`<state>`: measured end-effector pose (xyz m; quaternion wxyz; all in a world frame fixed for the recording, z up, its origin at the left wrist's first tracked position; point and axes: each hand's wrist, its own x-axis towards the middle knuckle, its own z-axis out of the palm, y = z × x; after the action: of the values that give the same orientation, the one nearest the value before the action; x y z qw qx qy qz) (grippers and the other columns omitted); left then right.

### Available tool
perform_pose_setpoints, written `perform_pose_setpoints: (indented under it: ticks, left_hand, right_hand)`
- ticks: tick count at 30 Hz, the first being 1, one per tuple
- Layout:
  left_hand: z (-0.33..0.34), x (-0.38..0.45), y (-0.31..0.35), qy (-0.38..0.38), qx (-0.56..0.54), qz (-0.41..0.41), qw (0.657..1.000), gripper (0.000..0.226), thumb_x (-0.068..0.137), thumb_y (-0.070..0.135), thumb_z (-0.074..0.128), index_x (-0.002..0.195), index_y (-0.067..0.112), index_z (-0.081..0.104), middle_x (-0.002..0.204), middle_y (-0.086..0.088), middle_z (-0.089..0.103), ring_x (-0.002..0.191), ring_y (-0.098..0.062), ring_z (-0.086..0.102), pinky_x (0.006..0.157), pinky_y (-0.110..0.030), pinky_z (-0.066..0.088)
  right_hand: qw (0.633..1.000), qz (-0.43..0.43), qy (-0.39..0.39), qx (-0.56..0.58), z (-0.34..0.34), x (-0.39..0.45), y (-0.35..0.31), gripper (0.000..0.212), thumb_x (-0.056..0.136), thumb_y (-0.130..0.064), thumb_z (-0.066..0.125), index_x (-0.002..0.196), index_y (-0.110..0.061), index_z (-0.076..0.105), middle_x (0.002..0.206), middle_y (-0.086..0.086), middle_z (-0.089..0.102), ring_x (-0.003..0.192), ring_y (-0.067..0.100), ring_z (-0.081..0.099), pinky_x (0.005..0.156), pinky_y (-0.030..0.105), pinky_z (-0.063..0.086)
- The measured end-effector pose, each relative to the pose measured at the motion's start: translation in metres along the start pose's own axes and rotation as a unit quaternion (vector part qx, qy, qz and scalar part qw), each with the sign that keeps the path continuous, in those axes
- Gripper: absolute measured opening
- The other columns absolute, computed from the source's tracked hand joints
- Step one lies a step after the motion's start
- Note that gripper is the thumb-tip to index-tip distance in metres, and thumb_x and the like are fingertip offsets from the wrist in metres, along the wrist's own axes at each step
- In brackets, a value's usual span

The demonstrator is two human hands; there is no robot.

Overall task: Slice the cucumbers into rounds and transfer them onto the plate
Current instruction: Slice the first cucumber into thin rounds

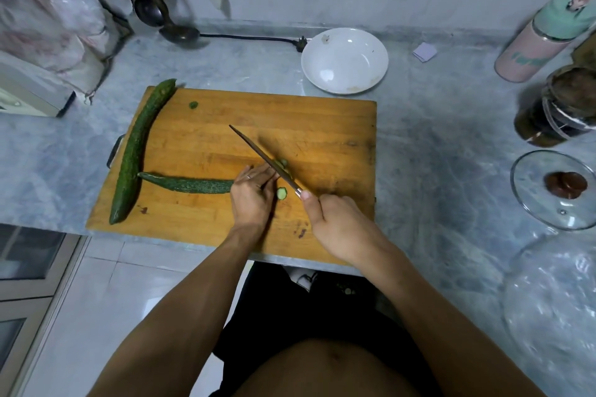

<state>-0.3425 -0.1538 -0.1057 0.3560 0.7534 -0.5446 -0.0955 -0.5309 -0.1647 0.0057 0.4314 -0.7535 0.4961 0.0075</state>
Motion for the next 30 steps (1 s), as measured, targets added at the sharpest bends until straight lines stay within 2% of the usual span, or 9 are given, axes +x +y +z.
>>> perform_pose_setpoints:
  ticks: [5,10,13,16,20,23,27,30]
  left_hand:
    - [0.001,0.001,-0.001,0.023,-0.007,-0.002,1.0,0.033,0.085,0.021,0.05,0.089,0.003,0.078,0.095,-0.012,0.075,0.089,-0.026,0.072,0.096,-0.049,0.049]
    - [0.004,0.002,-0.002,0.017,0.007,-0.003,1.0,0.027,0.084,0.015,0.055,0.09,0.003,0.078,0.095,-0.012,0.075,0.088,-0.027,0.072,0.095,-0.047,0.05]
    - [0.005,0.001,-0.006,0.015,0.013,0.012,1.0,0.021,0.082,0.007,0.064,0.096,0.003,0.077,0.102,-0.012,0.074,0.094,-0.027,0.071,0.1,-0.043,0.047]
    - [0.004,-0.001,-0.009,0.016,0.01,0.033,0.999,0.024,0.082,0.001,0.066,0.104,0.004,0.076,0.109,-0.012,0.072,0.101,-0.025,0.065,0.101,-0.045,0.047]
    - [0.004,-0.001,-0.009,0.028,-0.002,0.026,0.999,0.022,0.084,0.001,0.068,0.105,0.004,0.075,0.107,-0.011,0.073,0.099,-0.026,0.067,0.098,-0.048,0.049]
    - [0.005,-0.002,-0.009,0.025,0.0,0.026,0.999,0.023,0.082,0.0,0.07,0.104,0.004,0.075,0.107,-0.01,0.073,0.098,-0.026,0.068,0.101,-0.045,0.047]
    - [0.003,-0.002,-0.01,0.019,0.0,0.024,1.0,0.023,0.083,0.003,0.068,0.104,0.004,0.076,0.108,-0.011,0.073,0.099,-0.026,0.068,0.103,-0.044,0.046]
    - [0.002,-0.003,-0.009,0.028,0.003,0.029,0.999,0.022,0.084,0.009,0.067,0.103,0.005,0.076,0.107,-0.01,0.073,0.099,-0.025,0.068,0.102,-0.042,0.046]
  right_hand:
    - [0.999,0.033,-0.009,0.005,0.003,0.003,-0.005,0.059,0.101,-0.059,0.013,0.084,-0.018,0.051,0.104,0.012,0.056,0.098,0.028,0.055,0.073,0.038,0.043]
    - [0.998,0.055,-0.008,-0.013,0.005,0.018,-0.009,0.061,0.102,-0.058,0.014,0.095,-0.014,0.056,0.111,0.015,0.054,0.1,0.035,0.057,0.086,0.044,0.05]
    - [0.999,0.046,0.002,-0.017,0.006,0.023,-0.004,0.06,0.101,-0.059,0.014,0.089,-0.016,0.054,0.105,0.015,0.056,0.096,0.034,0.058,0.08,0.041,0.05]
    - [0.999,0.028,0.014,-0.008,0.006,0.024,0.001,0.061,0.102,-0.058,0.016,0.077,-0.016,0.052,0.09,0.012,0.061,0.084,0.03,0.061,0.074,0.041,0.052]
    - [1.0,0.022,0.014,0.015,0.0,0.029,0.006,0.071,0.103,-0.056,0.017,0.076,-0.006,0.059,0.075,0.01,0.063,0.072,0.024,0.062,0.07,0.04,0.054]
    - [1.0,0.017,0.02,0.017,-0.01,0.031,0.011,0.071,0.104,-0.052,0.017,0.065,-0.005,0.053,0.064,0.011,0.056,0.062,0.023,0.056,0.059,0.032,0.041]
    - [0.999,0.016,0.034,0.037,-0.025,0.029,0.021,0.078,0.104,-0.053,0.017,0.072,0.004,0.059,0.069,0.02,0.059,0.066,0.031,0.06,0.068,0.036,0.046]
    - [0.999,0.001,0.03,0.025,-0.03,0.026,0.023,0.078,0.103,-0.053,0.018,0.072,0.007,0.057,0.067,0.02,0.058,0.063,0.031,0.058,0.067,0.036,0.047]
